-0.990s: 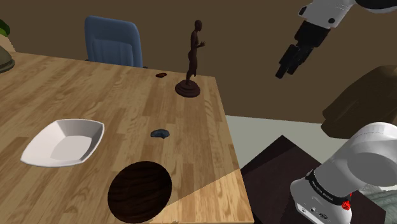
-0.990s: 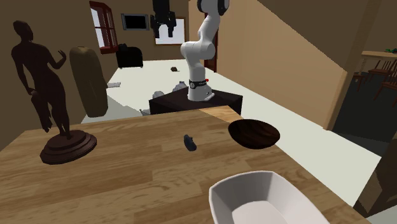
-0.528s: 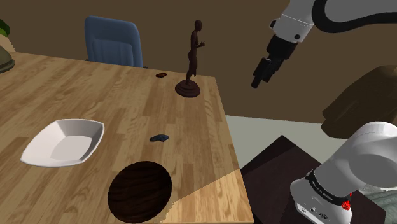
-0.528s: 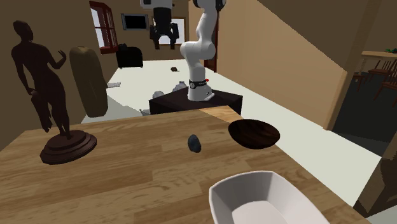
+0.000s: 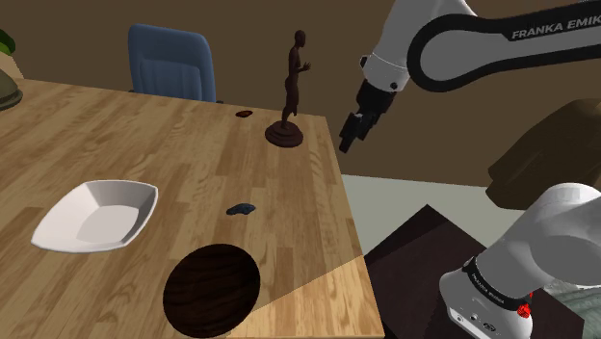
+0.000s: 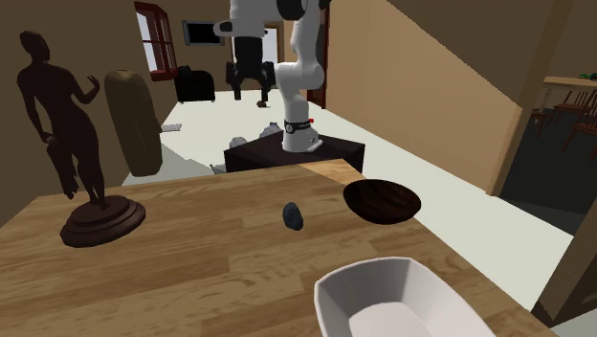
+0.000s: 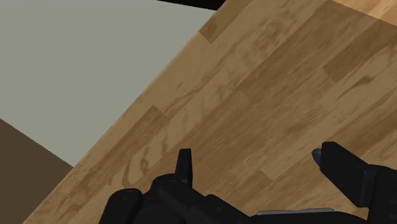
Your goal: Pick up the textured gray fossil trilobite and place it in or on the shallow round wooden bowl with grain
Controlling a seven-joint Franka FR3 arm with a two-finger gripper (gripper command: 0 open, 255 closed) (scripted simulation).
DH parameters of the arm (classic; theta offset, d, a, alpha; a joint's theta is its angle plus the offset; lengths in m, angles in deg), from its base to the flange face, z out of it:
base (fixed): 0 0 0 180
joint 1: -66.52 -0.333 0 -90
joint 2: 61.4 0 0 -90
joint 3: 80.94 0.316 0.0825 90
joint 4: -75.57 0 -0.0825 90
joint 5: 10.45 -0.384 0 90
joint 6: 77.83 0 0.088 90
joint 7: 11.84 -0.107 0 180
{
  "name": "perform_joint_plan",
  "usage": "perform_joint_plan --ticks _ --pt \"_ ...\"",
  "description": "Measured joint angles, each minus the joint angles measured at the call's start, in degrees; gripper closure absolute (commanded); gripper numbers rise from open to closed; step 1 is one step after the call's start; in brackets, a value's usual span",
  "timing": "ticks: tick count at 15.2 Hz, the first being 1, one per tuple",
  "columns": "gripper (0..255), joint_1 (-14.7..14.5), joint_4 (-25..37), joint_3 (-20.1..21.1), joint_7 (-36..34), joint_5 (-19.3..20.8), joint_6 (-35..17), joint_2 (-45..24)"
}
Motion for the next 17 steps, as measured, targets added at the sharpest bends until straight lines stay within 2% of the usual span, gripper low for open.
perform_joint_plan --ticks 4,8,13,17 --pt "0 -0.9 2.2 3.2 -1.7 1.6 -6.2 -7.9" --pt "0 -1.5 5.3 5.6 -3.8 4.9 -11.5 -16.0" --pt "0 -3.1 11.4 7.7 -7.8 11.1 -15.8 -26.6" --pt "0 -5.4 17.8 7.7 -10.8 17.2 -18.1 -35.9"
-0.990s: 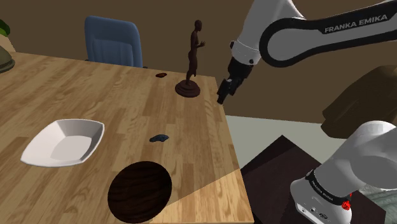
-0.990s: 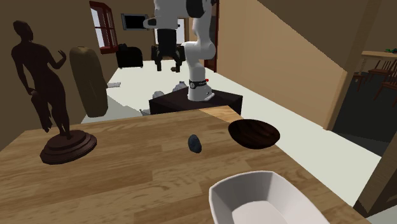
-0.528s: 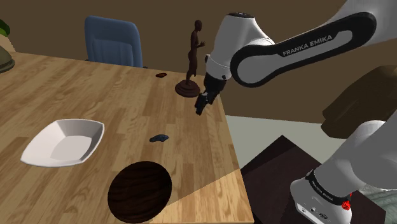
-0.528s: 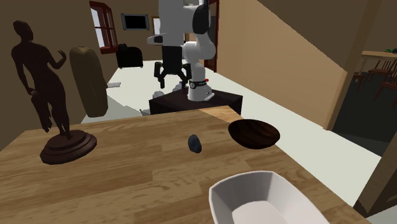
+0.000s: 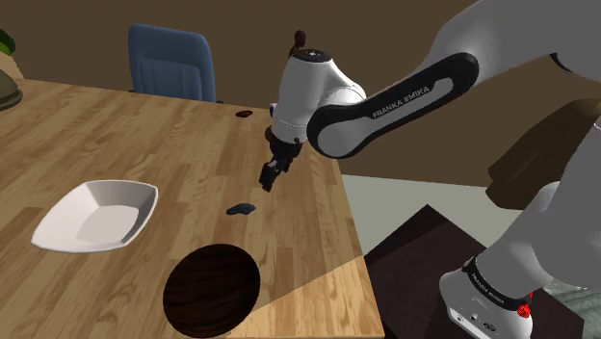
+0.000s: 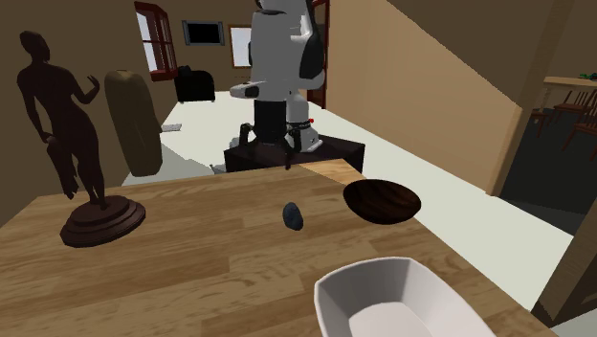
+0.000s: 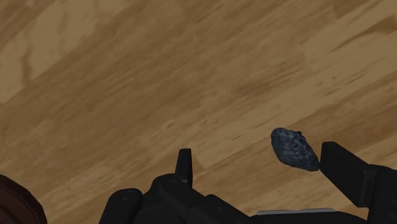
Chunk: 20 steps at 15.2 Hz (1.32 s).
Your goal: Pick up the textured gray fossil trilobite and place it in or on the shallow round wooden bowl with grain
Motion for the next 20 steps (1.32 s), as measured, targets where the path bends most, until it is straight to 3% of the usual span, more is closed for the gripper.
perform_joint_plan --ticks 7,20 --pt "0 -5.7 10.0 -1.6 -4.0 7.7 -2.0 -12.8" --pt "0 -7.2 11.8 -3.4 -5.5 10.3 -5.3 -18.0"
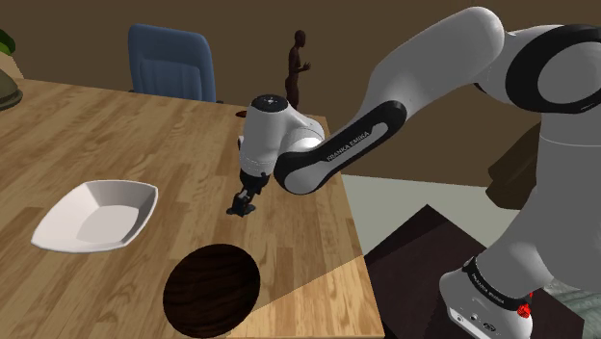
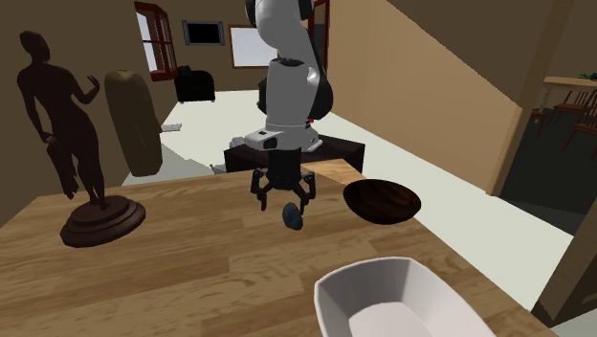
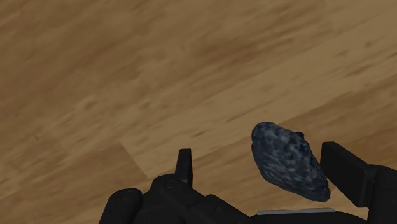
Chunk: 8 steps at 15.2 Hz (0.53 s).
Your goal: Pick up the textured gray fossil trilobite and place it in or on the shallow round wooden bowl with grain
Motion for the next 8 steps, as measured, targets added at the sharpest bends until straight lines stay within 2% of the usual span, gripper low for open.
perform_joint_plan --ticks 1,8 --pt "255 0.0 0.0 0.0 0.0 0.0 0.0 0.0" --pt "255 0.0 0.0 0.0 0.0 0.0 0.0 0.0"
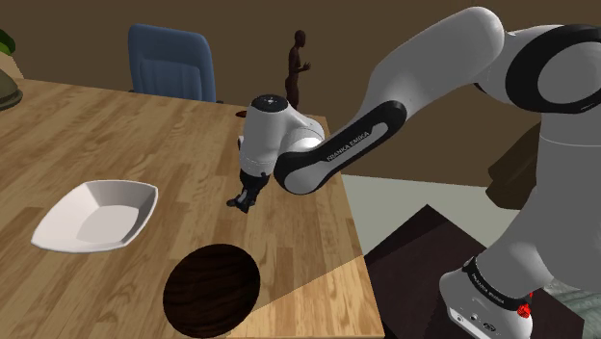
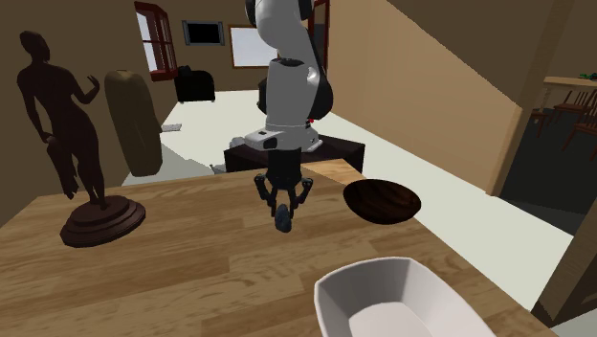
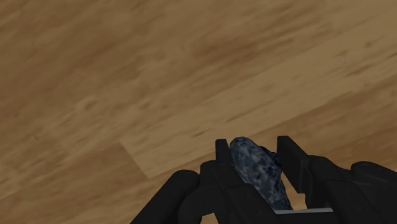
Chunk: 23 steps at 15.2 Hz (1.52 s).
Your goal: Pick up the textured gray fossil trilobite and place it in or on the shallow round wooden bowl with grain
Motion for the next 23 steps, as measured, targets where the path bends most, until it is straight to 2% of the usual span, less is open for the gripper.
perform_joint_plan --ticks 6,23 --pt "255 0.4 -0.1 0.5 0.5 -0.6 1.0 1.1" --pt "255 2.5 1.7 3.6 4.1 -5.5 10.5 9.3"
